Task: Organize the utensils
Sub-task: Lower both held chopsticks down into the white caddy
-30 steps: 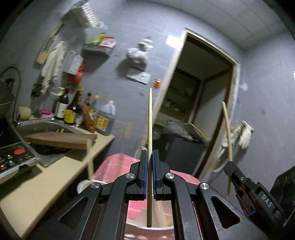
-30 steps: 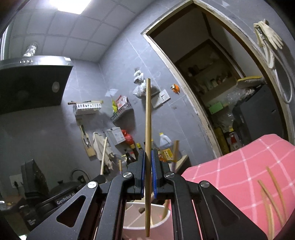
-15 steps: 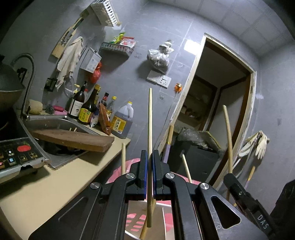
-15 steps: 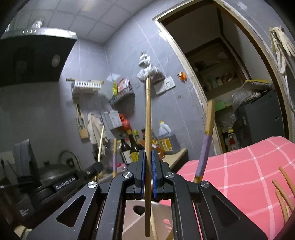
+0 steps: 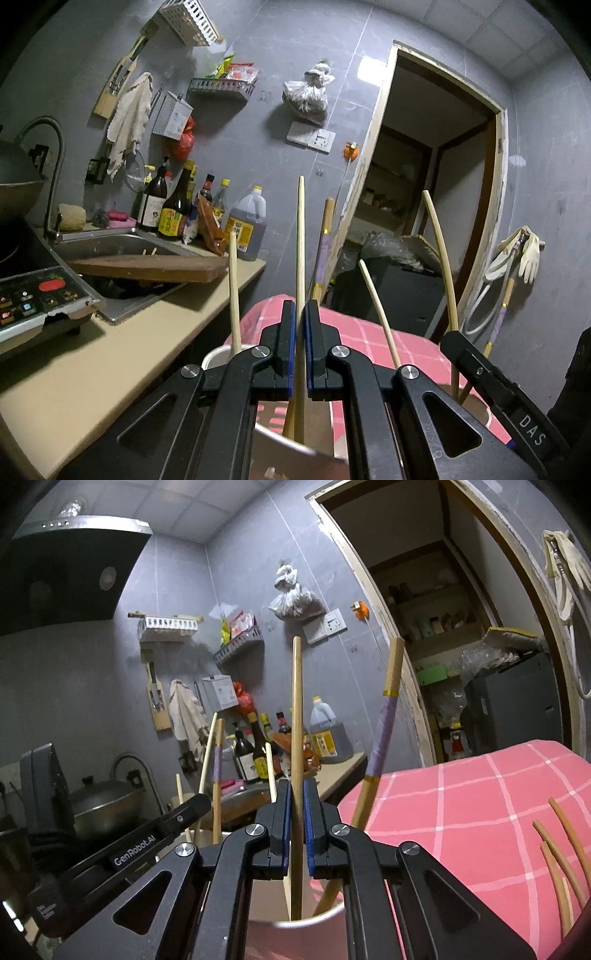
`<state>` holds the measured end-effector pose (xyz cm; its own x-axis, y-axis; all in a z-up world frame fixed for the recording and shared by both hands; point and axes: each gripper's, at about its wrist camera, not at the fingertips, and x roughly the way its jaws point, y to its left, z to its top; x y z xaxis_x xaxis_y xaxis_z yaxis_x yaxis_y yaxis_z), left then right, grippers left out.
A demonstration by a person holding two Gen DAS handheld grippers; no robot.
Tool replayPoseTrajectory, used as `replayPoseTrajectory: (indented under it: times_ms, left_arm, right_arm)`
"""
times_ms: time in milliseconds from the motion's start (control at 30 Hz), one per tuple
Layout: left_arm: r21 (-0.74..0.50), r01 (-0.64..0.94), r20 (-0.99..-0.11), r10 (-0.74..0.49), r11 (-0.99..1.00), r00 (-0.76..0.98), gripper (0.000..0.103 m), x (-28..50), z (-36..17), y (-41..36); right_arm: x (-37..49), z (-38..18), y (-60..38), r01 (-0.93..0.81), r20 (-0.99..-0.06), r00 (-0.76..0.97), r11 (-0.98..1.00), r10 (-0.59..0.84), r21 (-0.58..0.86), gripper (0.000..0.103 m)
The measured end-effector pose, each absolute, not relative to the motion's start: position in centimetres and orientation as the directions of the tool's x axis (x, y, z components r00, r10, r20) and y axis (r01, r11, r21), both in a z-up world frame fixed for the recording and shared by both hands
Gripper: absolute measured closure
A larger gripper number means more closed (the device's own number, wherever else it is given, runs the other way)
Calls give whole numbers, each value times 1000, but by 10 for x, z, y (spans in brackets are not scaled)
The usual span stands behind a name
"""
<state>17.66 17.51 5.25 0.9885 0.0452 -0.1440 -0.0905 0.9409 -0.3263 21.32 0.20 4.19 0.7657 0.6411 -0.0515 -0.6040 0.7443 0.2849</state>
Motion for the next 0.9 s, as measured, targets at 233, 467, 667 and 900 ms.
replayPoseTrajectory:
  times_ms: [233, 467, 667, 900]
  left_arm:
    - [-292, -100, -153, 57, 951, 987, 100, 171, 50, 168]
    - [-263, -113, -179, 66, 958, 982, 100, 169, 50, 163]
    - [-256, -113, -193, 64, 960, 979, 100, 170, 49, 163]
    - [-251, -107, -197, 57, 962, 979, 100, 169, 47, 160]
  right_arm:
    - [206, 40, -3, -610, -71, 760, 747, 646, 265, 98]
    - [199, 41, -5, -621, -62, 757, 745, 651, 244, 98]
    - [199, 41, -11, -625, -53, 751, 734, 659, 267, 98]
    - [196, 43, -19, -629, -40, 748, 726, 663, 276, 98]
